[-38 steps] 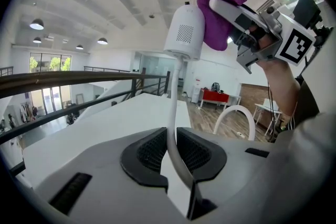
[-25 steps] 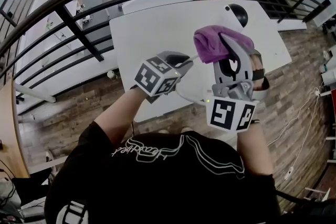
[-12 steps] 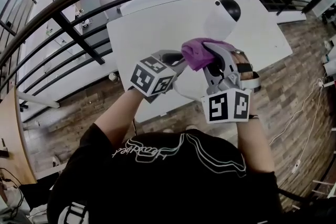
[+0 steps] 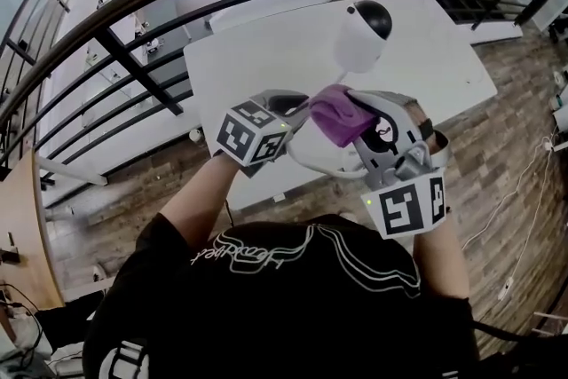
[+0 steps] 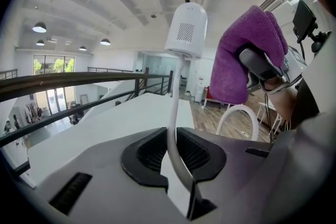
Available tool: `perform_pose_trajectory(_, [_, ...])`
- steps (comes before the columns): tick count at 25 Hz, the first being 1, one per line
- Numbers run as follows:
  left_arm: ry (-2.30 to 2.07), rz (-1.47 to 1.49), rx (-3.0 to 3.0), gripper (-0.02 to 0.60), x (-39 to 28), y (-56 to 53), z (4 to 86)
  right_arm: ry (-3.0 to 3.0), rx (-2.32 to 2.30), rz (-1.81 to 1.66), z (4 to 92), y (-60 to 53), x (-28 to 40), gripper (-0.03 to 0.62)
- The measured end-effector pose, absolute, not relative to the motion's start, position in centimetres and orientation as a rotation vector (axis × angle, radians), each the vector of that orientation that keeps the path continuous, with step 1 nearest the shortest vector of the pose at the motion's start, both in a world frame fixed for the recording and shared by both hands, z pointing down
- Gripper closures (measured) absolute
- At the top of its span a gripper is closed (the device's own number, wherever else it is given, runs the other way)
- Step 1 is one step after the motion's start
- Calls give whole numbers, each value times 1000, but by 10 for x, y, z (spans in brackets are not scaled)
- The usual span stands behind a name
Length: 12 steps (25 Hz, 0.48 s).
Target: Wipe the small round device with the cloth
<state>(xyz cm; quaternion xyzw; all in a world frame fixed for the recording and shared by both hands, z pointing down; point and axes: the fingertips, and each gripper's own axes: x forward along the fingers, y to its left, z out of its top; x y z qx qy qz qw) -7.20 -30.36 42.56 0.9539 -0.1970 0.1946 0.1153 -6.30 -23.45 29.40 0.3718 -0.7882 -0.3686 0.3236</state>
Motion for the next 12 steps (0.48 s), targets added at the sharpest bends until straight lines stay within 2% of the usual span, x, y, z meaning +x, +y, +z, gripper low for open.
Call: perform_pose_trajectory(12, [-671,649,2782,518,-68,-308,428,-2012,1139,-1349,219,-242,19,533])
